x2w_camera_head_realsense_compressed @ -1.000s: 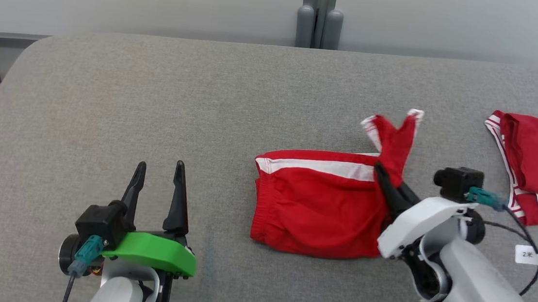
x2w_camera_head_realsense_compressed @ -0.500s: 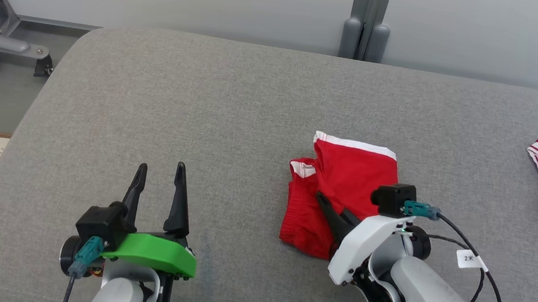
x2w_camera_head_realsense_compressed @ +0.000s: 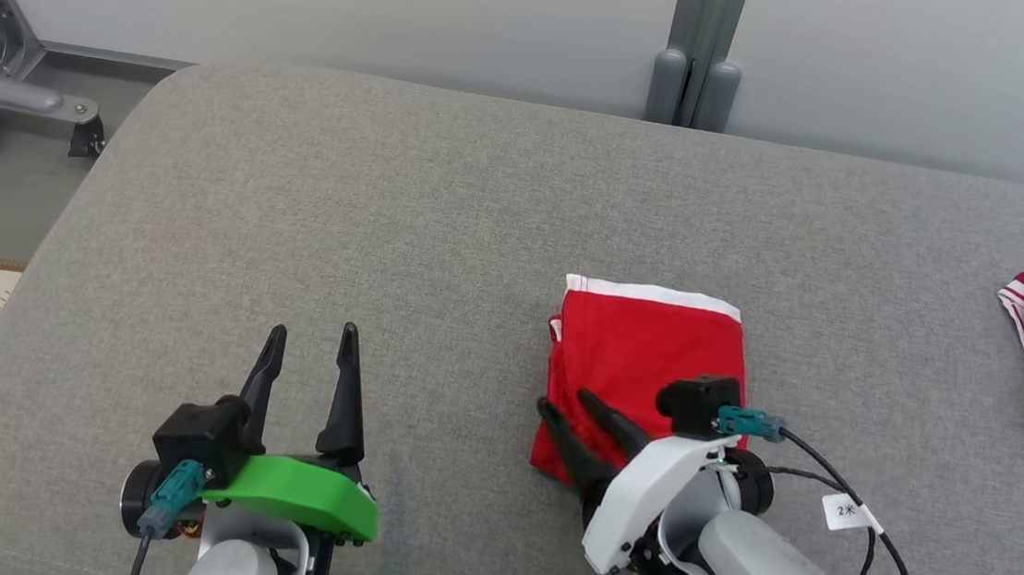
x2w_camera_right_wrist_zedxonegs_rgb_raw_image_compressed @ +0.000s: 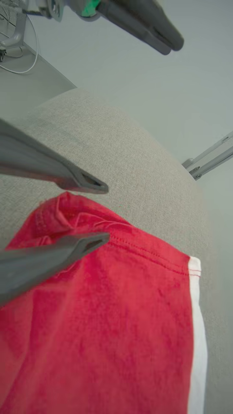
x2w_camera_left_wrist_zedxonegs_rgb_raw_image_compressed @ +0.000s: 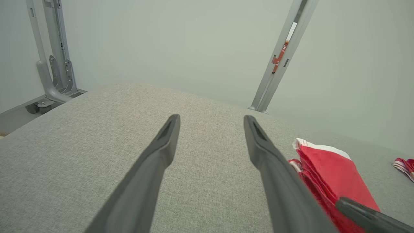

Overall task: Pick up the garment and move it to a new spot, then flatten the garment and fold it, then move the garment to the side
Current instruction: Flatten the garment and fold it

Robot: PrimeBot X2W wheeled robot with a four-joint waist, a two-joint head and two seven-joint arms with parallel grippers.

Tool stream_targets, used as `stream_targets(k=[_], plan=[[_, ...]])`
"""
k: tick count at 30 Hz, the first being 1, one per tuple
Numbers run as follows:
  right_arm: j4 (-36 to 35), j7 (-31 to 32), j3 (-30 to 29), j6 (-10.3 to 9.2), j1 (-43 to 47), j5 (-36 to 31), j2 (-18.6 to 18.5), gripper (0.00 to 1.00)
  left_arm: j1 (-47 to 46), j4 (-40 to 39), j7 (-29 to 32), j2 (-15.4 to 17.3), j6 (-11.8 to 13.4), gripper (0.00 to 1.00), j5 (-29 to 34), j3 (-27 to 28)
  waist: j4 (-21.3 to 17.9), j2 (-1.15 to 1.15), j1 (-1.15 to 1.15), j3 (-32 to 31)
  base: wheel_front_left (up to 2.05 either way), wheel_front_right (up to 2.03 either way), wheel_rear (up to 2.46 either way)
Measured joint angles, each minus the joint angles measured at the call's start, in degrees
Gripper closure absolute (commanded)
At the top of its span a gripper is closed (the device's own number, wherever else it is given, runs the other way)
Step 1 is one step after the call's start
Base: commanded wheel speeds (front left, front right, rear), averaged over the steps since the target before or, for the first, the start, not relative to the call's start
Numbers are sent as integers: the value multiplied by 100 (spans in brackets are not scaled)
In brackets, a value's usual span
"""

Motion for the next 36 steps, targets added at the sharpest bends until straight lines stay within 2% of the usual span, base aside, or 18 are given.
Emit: stream_targets(k=[8,13,18,19,20,22,23,29,36], plan=[[-294,-355,207,0,20,149,-138,0,83,52,0,-35,-22,0,1,-79,-101,0,0,-111,0,0,0],[-436,-673,-222,-1,59,96,-419,0,121,79,1,-58,-43,0,1,-131,-177,0,0,-180,0,0,0],[-227,-800,-579,-1,116,-563,-749,0,144,80,0,-78,-43,0,0,-178,-239,0,0,-178,0,0,0],[-178,-801,-593,-1,119,-644,-770,39,144,79,1,-80,-43,0,0,-182,-242,0,0,-167,0,0,0],[-119,-779,-572,-1,124,-732,-775,65,144,78,0,-85,-44,0,0,-190,-244,0,0,-150,0,0,0],[-16,-714,-467,0,125,-914,-760,91,143,75,1,-88,-45,0,0,-197,-243,0,0,-112,0,0,0],[46,-681,-397,0,124,-983,-745,100,142,75,0,-90,-46,0,0,-203,-239,0,0,-89,0,0,0],[393,-572,36,0,69,-1062,-584,100,114,102,0,-102,-66,0,1,-225,-137,0,0,-1,0,0,0],[568,-565,692,0,-16,-797,-299,100,103,113,0,-109,-69,0,3,-197,15,0,0,43,0,0,0]])
